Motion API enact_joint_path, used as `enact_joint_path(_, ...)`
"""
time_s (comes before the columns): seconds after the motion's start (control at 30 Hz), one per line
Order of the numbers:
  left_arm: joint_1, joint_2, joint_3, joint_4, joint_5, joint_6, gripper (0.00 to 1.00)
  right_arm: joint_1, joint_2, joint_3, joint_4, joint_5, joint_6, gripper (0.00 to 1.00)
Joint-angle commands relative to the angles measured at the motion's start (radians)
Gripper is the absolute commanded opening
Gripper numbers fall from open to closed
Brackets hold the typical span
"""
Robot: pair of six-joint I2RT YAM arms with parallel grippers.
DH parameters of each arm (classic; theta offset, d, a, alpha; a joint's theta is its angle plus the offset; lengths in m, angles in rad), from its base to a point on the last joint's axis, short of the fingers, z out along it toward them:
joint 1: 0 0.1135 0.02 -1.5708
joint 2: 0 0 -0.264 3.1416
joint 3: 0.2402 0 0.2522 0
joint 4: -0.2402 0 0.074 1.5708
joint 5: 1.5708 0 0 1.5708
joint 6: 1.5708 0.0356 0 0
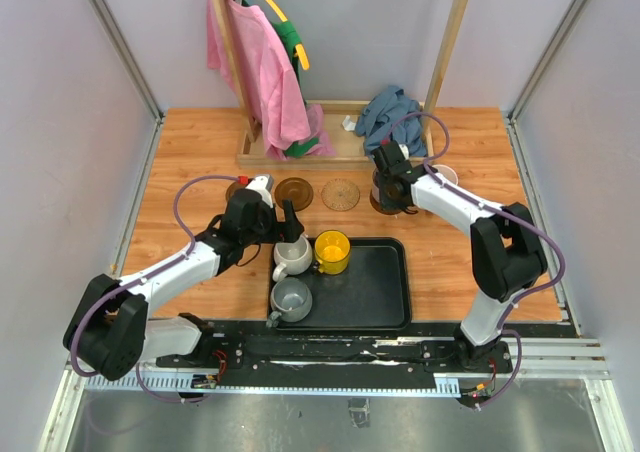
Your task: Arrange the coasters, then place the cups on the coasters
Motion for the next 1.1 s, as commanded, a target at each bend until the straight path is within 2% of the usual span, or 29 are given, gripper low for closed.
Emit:
enact_joint_path(0.0, -0.007, 0.005, 0.023, -0.001, -0.001, 0.018, 0.96, -0.029, 0.011, 0.05, 0.012, 0.025, 0.012, 0.01)
enact_joint_path(1.07, -0.007, 0.012, 0.013, 0.006, -0.005, 0.019, 0.96, -0.056, 0.023, 0.058, -0.033, -0.053, 0.047, 0.01)
